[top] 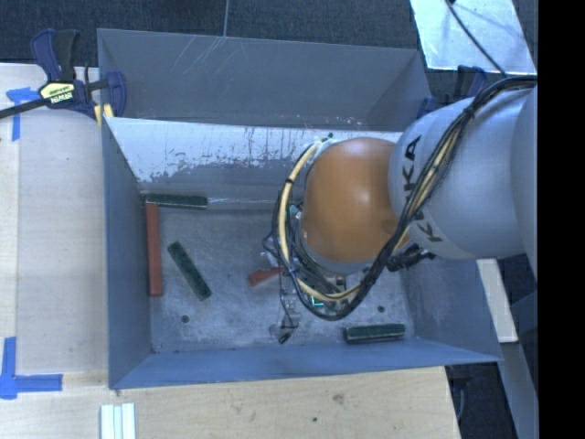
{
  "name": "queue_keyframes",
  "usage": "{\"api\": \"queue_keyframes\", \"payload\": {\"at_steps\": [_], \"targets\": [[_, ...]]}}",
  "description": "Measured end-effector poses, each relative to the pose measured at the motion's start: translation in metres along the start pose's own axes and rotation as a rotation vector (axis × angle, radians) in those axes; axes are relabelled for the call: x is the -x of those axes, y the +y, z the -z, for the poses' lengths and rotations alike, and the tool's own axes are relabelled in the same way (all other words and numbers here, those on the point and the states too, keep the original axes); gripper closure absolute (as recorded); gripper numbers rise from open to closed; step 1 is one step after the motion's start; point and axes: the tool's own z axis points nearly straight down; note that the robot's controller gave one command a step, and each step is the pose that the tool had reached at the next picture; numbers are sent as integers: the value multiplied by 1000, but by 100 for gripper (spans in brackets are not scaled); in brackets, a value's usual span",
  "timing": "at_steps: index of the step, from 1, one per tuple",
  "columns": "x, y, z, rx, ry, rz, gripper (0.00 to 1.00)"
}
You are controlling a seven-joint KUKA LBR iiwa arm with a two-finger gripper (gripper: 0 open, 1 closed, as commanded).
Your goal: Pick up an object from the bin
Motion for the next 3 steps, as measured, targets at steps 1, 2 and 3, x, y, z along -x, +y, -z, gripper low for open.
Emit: {"api": "queue_keyframes", "payload": {"at_steps": [1, 2, 3], "targets": [[57, -28, -71, 0, -9, -77, 0], [57, -26, -66, 2, -13, -75, 100], [56, -23, 80, 3, -18, -65, 100]]}}
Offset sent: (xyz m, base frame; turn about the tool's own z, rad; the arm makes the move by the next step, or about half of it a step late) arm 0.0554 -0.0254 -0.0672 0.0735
